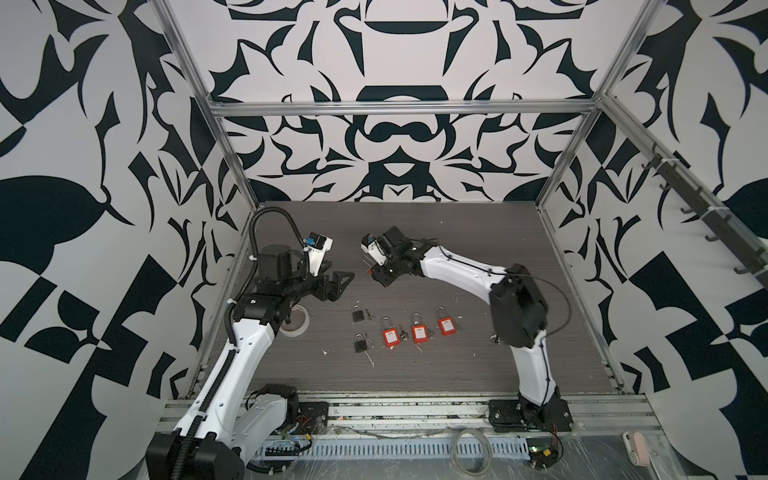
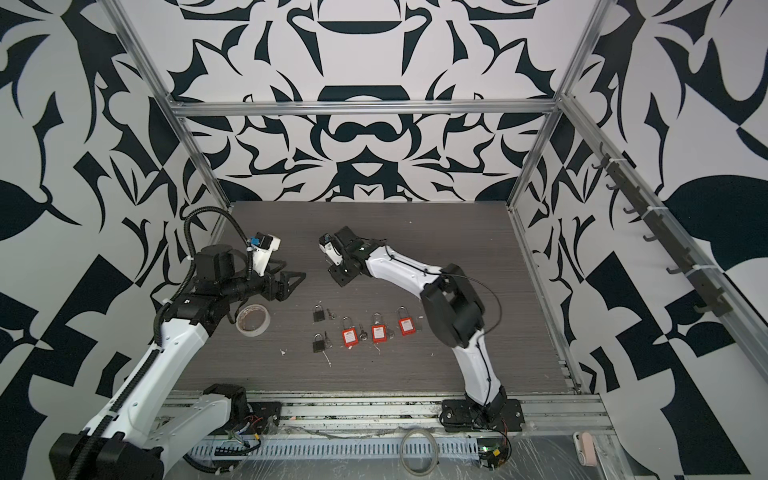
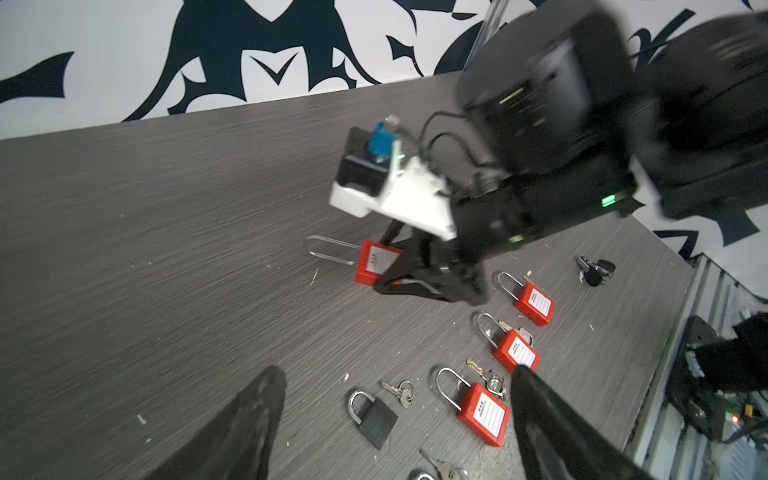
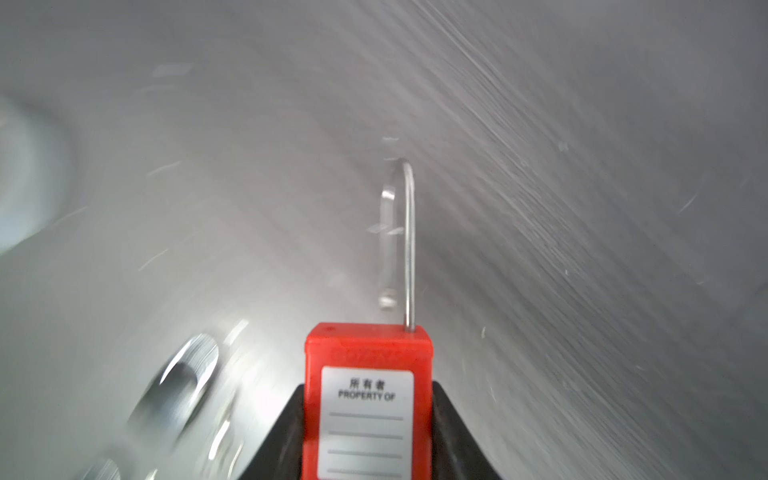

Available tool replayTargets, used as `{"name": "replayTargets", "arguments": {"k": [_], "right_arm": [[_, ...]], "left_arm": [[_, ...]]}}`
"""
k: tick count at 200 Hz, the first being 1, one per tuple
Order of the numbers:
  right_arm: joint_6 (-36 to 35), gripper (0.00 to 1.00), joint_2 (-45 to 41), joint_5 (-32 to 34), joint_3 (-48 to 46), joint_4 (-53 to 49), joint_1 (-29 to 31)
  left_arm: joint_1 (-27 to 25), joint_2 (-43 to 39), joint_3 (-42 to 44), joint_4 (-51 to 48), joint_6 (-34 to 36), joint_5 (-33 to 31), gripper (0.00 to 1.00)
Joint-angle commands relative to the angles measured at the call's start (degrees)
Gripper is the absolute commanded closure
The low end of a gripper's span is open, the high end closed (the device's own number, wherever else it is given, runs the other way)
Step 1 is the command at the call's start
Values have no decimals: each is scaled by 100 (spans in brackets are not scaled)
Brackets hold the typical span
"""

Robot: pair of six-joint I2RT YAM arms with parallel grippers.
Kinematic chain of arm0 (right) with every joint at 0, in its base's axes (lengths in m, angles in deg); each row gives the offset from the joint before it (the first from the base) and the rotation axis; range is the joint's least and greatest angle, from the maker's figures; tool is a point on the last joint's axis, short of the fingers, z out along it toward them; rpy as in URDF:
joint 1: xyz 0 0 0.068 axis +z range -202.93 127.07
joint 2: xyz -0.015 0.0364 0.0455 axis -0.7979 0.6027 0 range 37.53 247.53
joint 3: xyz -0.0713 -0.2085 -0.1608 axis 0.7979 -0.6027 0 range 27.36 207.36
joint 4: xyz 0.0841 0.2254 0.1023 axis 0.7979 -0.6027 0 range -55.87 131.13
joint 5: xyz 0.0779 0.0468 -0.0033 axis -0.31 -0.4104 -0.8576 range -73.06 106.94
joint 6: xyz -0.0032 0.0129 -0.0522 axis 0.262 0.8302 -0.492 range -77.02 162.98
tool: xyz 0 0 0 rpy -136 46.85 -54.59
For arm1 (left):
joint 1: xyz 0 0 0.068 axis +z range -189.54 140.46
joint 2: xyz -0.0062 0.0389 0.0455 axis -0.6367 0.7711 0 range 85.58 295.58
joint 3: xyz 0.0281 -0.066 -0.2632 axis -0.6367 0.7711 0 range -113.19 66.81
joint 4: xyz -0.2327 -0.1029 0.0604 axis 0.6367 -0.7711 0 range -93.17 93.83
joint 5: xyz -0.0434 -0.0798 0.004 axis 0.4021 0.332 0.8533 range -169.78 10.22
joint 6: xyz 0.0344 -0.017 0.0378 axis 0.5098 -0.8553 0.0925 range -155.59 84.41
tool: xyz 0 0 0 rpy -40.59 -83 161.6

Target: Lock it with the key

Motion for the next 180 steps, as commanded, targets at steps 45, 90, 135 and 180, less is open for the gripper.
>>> {"name": "replayTargets", "arguments": {"k": [45,90,135,180], "right_arm": [[-2660,69,-3273,-1773,-2857,696,-25],[-2298,71,-3854,-2127,-2973,270,-24],[-2280,73,-4090,-2369,-3070,177,-17],[-2188,73,-4121,-2538,-3045,105,14]], "left_arm": [[-82,188,-21,-83,1451,1921,33],[-710,228,-65,-484,2378,2201,40],[-1162,441,-64,-658,2520,1635,48],[-1393,310,89,-557,2724,1458,52]]}}
